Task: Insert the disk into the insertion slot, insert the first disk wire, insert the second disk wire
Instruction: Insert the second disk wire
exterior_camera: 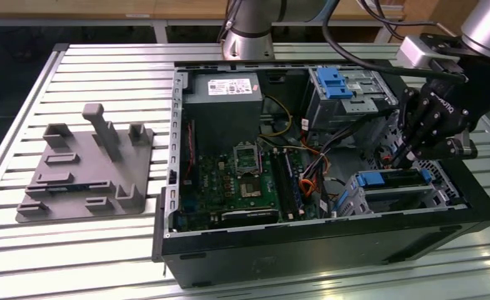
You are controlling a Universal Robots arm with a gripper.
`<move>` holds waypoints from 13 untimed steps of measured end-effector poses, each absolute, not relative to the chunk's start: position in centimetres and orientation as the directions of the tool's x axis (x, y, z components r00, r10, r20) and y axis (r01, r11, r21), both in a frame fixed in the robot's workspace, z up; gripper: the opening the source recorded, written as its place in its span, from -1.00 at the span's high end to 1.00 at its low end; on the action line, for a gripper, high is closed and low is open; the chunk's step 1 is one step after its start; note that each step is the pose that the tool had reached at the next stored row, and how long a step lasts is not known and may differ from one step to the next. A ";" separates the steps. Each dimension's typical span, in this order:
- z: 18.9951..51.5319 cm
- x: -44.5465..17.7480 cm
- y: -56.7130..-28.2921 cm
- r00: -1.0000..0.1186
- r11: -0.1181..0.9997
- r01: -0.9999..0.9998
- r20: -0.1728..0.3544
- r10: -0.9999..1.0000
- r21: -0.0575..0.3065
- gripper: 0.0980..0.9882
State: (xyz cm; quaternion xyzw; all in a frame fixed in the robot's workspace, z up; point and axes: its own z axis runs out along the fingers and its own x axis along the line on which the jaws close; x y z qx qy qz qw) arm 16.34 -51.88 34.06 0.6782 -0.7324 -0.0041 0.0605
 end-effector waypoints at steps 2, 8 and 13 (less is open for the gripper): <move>34.1 16.3 -51.9 -0.073 0.080 -0.993 0.083 -0.994 0.088 0.90; 34.0 16.3 -52.2 -0.073 0.080 -0.993 0.083 -0.994 0.088 0.90; 34.0 16.4 -52.4 -0.073 0.080 -0.993 0.083 -0.994 0.088 0.90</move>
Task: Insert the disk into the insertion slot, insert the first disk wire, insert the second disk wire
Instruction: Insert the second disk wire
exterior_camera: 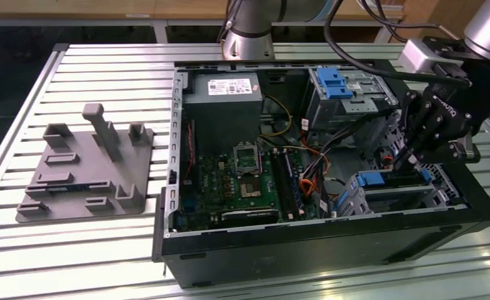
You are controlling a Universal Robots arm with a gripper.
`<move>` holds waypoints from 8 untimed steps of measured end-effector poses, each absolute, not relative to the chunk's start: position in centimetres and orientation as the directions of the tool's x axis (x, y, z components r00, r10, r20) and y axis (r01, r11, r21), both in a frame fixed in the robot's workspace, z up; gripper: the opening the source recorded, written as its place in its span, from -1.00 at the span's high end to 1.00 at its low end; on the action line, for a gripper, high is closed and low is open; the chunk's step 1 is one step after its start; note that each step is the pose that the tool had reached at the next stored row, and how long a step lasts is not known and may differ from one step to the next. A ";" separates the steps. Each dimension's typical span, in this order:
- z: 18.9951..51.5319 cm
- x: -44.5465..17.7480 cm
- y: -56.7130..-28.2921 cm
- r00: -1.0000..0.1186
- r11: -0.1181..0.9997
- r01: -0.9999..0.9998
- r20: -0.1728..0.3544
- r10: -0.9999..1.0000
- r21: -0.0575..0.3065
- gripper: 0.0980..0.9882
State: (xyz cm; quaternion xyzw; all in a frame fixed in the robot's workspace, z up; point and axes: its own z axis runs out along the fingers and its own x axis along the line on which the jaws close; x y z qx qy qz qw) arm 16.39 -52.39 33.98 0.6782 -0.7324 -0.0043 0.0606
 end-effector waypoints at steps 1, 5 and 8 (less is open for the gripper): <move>34.0 16.4 -52.4 -0.073 0.080 -0.993 0.083 -0.994 0.088 0.90; 33.9 16.4 -52.5 -0.073 0.080 -0.993 0.083 -0.994 0.088 0.90; 33.9 16.4 -52.5 -0.073 0.080 -0.993 0.083 -0.994 0.088 0.90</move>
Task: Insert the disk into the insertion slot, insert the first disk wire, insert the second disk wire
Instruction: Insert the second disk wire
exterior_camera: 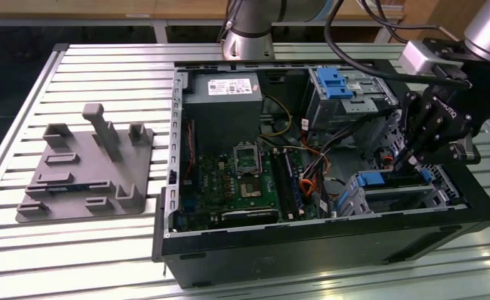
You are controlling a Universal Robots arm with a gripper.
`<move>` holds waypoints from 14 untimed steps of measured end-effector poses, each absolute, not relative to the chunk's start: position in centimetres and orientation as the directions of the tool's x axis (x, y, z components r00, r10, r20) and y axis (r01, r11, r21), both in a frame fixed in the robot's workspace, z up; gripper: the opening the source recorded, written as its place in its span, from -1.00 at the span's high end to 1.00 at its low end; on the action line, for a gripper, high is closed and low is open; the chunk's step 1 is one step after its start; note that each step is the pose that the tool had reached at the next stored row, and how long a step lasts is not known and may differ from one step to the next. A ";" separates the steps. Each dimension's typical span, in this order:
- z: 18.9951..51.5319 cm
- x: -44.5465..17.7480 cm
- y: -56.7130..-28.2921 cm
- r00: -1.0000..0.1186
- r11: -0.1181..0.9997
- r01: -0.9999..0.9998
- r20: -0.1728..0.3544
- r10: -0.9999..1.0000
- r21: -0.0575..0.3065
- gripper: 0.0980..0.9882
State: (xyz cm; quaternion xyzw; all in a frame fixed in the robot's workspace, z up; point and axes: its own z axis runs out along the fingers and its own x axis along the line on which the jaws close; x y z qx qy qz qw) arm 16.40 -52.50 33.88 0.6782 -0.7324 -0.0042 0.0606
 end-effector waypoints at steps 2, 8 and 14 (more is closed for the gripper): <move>33.8 16.4 -52.5 -0.073 0.080 -0.993 0.083 -0.994 0.088 0.90; 33.7 16.5 -52.5 -0.073 0.080 -0.993 0.083 -0.994 0.088 0.90; 33.6 16.5 -52.5 -0.073 0.080 -0.993 0.083 -0.994 0.088 0.90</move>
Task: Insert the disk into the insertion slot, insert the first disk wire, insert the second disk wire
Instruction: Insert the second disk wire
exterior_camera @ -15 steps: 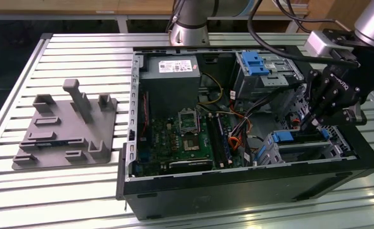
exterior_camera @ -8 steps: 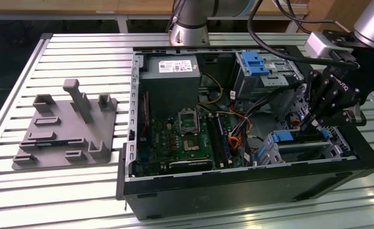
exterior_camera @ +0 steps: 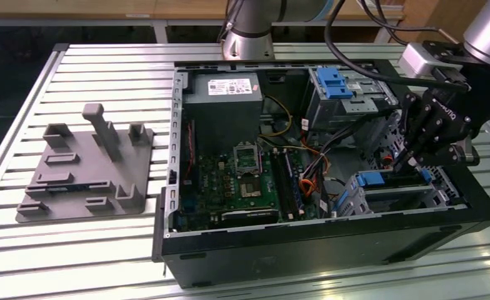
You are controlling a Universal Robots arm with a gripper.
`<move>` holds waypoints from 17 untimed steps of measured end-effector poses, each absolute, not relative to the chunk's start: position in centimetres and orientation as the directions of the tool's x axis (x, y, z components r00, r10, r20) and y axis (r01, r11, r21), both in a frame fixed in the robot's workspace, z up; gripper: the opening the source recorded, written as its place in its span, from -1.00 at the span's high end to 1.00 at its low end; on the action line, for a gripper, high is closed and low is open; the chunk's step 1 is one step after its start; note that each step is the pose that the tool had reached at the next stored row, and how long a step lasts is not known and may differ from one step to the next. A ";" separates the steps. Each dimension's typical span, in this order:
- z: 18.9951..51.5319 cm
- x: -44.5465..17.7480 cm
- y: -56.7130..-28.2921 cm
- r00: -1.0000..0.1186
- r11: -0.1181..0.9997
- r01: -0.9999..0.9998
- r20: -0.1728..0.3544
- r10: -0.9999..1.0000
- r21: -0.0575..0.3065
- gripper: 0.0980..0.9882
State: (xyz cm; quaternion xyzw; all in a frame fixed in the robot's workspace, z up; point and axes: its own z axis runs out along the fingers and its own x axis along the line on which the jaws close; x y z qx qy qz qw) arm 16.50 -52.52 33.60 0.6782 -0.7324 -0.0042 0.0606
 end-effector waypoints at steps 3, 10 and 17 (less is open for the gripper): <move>33.5 16.5 -52.5 -0.073 0.080 -0.993 0.083 -0.994 0.088 0.90; 33.4 16.5 -52.5 -0.073 0.080 -0.993 0.083 -0.994 0.088 0.90; 33.3 16.6 -52.6 -0.072 0.080 -0.993 0.083 -0.994 0.090 0.90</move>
